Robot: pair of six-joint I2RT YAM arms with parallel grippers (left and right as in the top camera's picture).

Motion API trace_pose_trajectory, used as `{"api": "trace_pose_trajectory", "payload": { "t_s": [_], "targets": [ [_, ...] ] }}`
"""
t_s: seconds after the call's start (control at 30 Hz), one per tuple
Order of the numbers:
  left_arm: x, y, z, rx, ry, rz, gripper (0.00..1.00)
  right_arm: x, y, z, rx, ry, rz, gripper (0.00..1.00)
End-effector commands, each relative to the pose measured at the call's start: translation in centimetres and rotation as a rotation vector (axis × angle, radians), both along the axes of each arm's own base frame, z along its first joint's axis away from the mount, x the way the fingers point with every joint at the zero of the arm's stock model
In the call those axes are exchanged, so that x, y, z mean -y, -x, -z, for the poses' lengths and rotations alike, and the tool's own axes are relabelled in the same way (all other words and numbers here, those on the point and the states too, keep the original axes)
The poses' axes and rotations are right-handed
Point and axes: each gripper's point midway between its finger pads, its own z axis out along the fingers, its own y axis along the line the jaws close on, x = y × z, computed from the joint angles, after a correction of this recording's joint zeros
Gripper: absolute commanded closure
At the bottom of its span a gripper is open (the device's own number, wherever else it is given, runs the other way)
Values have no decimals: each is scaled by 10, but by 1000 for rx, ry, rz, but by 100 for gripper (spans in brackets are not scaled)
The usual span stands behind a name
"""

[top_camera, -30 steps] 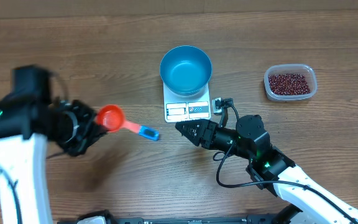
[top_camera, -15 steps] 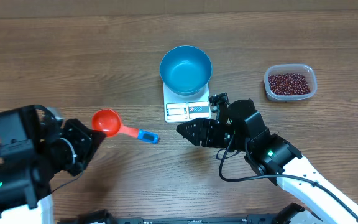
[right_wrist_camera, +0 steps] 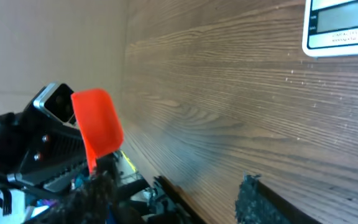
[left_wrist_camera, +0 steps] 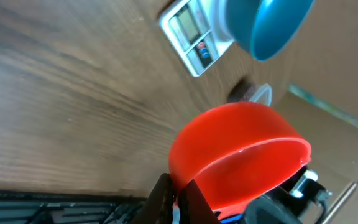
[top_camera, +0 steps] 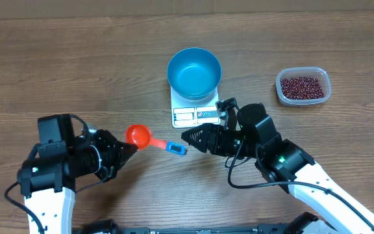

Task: Scoop item into bowl and weigh 150g on scale
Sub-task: 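Close the right gripper on the blue handle near the left gripper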

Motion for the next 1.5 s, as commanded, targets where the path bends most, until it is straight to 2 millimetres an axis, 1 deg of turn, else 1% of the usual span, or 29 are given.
{"api": "trace_pose_trajectory", "payload": {
  "t_s": [0.0,0.13,0.27,0.3,0.33,0.5,0.53,0.6,0.77,0.9,1.03,1.13,1.3,1.4,1.47],
  "targets": [
    [4,-7,0,-16,-4,-50,96,-5,-3,-2,-116,-39,61,44],
    [5,-7,5,-77,-6,-116,96,-5,-4,-3,-175,-63,96,46],
    [6,-5,8,-110,-15,-142,96,-8,-7,-10,-157,-91,100,46],
    [7,-5,8,-116,-13,-144,96,-9,-8,-12,-149,-95,98,44],
    [9,-4,8,-120,-12,-141,96,-9,-9,-13,-135,-97,93,40],
    [9,-1,9,-150,0,-157,96,-12,-12,-22,13,-91,25,32],
    [10,1,10,-173,9,-173,96,-16,-8,-28,57,-107,-27,31],
    [10,4,11,-199,16,-188,96,-20,-1,-34,81,-129,-81,30],
    [13,7,11,-220,37,-184,96,-23,9,-36,58,-153,-137,30],
    [14,21,15,-285,37,-182,95,-24,12,-37,51,-158,-152,29],
    [16,26,17,-310,35,-175,96,-24,12,-36,54,-157,-153,26],
    [19,28,17,-310,33,-160,96,-24,12,-36,73,-153,-161,25],
    [23,26,16,-289,30,-135,96,-24,11,-36,75,-151,-158,23],
    [24,17,12,-251,36,-138,96,-23,8,-35,80,-143,-142,22],
    [24,14,11,-263,54,-173,96,-22,7,-35,82,-141,-136,23]
  ]
}}
